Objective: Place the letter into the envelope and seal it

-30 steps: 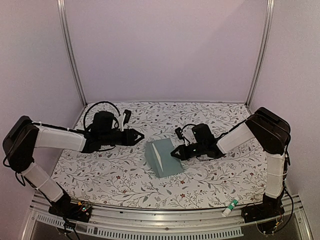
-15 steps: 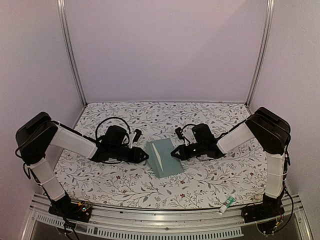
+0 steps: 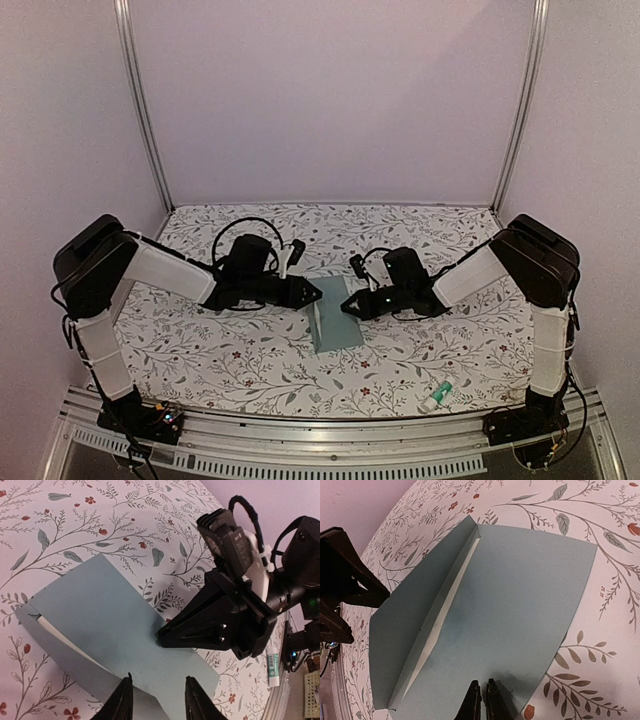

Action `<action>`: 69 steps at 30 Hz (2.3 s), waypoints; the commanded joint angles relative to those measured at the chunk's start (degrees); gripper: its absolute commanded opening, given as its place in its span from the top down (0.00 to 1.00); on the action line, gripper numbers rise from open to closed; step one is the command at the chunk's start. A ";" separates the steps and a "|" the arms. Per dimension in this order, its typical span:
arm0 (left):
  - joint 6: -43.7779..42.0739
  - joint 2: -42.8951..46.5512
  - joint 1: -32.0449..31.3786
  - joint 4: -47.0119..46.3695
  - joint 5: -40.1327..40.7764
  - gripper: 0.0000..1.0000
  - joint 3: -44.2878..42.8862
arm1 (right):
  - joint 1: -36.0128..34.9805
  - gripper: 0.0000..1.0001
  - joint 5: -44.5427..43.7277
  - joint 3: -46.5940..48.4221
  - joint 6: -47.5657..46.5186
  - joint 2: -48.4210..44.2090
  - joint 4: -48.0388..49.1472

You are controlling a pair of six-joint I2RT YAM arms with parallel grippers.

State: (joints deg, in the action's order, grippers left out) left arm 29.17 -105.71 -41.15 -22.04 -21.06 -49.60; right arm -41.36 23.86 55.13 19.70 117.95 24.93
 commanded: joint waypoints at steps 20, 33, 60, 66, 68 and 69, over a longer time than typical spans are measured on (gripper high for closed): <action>0.58 -14.66 -1.70 -1.61 4.94 0.69 -8.51 | -0.41 0.94 -0.17 -1.08 0.58 1.27 -4.64; 2.03 -15.24 -1.76 -4.91 3.21 0.99 -7.02 | -2.10 0.94 7.83 1.05 2.04 -2.84 -2.69; 5.87 -17.59 -0.63 -9.75 0.22 1.00 -5.58 | -3.78 0.95 5.75 5.77 5.30 7.35 -0.14; 6.35 -15.36 -0.51 -11.80 -0.68 1.00 -3.98 | -3.94 0.95 -3.40 7.17 5.42 8.09 -6.75; 6.09 -13.80 -0.48 -12.53 -0.84 1.00 -3.14 | -3.96 0.95 -3.63 7.34 5.72 8.54 -7.20; 6.01 -12.99 -0.43 -12.72 -0.97 1.00 -2.79 | -3.91 0.95 -3.62 7.37 5.91 8.72 -7.30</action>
State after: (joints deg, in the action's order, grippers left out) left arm 34.85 -121.36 -41.93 -34.81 -20.60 -54.72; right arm -45.15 26.09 62.46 24.86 123.20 24.25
